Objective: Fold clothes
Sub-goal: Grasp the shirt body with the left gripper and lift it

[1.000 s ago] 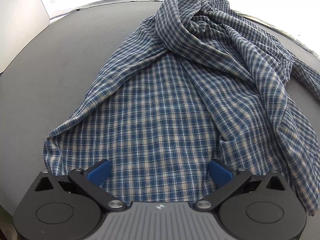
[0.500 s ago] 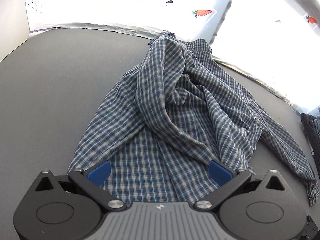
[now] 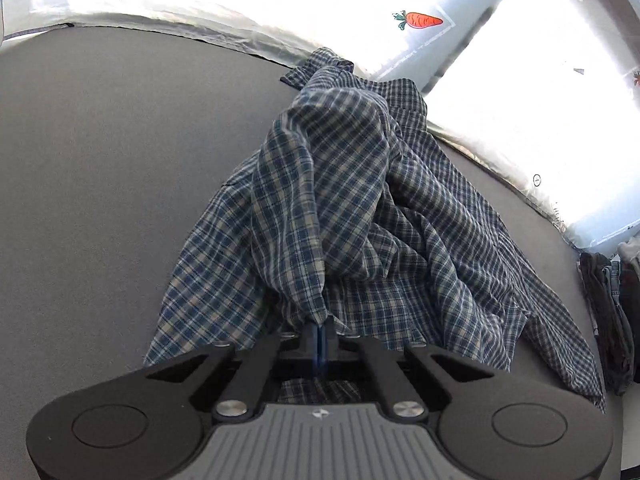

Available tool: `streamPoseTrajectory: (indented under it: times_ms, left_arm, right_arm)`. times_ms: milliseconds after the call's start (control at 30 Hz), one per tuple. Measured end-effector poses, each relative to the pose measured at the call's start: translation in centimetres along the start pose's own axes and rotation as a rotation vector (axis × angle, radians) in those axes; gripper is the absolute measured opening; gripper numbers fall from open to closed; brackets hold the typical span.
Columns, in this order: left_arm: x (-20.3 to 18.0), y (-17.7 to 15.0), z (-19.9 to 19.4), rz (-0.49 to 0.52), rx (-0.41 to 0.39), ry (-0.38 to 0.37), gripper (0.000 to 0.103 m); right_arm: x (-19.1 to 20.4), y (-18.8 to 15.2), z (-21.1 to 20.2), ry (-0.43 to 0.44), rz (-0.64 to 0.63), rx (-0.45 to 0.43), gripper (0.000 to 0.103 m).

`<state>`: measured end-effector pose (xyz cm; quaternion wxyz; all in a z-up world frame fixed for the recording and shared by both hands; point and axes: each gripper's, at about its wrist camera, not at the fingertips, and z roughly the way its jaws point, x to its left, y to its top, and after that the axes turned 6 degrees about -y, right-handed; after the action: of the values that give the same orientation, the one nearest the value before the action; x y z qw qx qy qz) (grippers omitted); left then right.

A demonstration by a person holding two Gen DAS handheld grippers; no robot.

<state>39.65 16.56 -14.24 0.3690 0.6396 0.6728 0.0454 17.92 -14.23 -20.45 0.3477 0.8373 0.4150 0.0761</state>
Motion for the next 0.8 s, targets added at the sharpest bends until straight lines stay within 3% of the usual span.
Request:
streamPoseTrajectory:
  times_ms: [133,267,400,467,533,633,733,800]
  left_arm:
    - [5.2,5.3,-4.0,-0.008,-0.109,0.065,0.001]
    - [11.4,11.4,-5.4,-0.009,-0.235,0.232,0.001]
    - [16.2,15.5,-6.3,-0.054,-0.307,0.359,0.002]
    - [17.5,16.5,-6.6,-0.081,-0.312,0.397,0.013]
    - [18.4,15.9,-7.4,-0.109,-0.316,0.401,0.018]
    - [18.0,13.5,-7.4,-0.129,-0.27,0.364,0.045]
    - [16.7,10.1,-7.0,-0.154,-0.208,0.311,0.065]
    - [15.6,7.6,-6.3,-0.186,-0.162,0.256,0.07]
  right_arm:
    - [1.3,0.8,-0.1,-0.05,0.011,0.006,0.103]
    - [2.5,1.8,-0.2,-0.057,0.039,0.009,0.103]
    - [4.3,2.6,-0.4,-0.047,0.009,0.004,0.103]
    - [5.0,2.9,-0.5,-0.035,-0.014,0.002,0.103]
    - [5.8,3.1,-0.5,-0.023,-0.039,-0.003,0.103]
    - [6.8,3.6,-0.6,0.0,-0.067,-0.009,0.103]
    - [7.5,3.9,-0.7,0.04,-0.078,-0.012,0.103]
    - [8.2,3.9,-0.7,0.059,-0.102,-0.015,0.103]
